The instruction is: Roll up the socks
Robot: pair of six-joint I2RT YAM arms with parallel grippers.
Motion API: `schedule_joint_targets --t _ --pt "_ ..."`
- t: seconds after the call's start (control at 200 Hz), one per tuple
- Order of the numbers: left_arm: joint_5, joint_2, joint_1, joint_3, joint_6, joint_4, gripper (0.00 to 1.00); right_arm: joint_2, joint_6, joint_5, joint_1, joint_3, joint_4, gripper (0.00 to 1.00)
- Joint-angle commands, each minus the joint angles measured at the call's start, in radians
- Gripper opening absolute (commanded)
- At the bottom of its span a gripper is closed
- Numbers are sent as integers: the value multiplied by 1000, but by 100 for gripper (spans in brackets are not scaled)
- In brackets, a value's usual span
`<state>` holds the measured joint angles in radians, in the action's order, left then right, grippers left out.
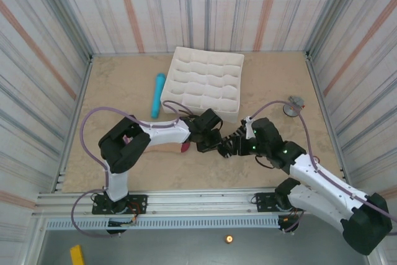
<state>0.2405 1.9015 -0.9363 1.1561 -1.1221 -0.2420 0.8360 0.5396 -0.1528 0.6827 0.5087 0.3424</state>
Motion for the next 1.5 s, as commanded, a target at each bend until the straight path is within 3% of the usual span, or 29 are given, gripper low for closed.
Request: schedule_joint_targets --t 0.0,0.326,0.501,1.022,1.493 --pt "29 -25 13 -11 2 -60 0 5 -105 297 136 12 96 75" --pt "94 -36 44 -22 -4 -43 0 187 -162 713 492 37 19 67" --pt "136 -39 67 -30 -4 -39 0 298 -239 861 616 19 -115 64" --pt "185 -58 100 -49 15 -54 0 624 -320 1015 664 -33 -480 58" --pt "208 -51 109 -49 21 -54 0 702 -206 1042 684 -55 -446 51"
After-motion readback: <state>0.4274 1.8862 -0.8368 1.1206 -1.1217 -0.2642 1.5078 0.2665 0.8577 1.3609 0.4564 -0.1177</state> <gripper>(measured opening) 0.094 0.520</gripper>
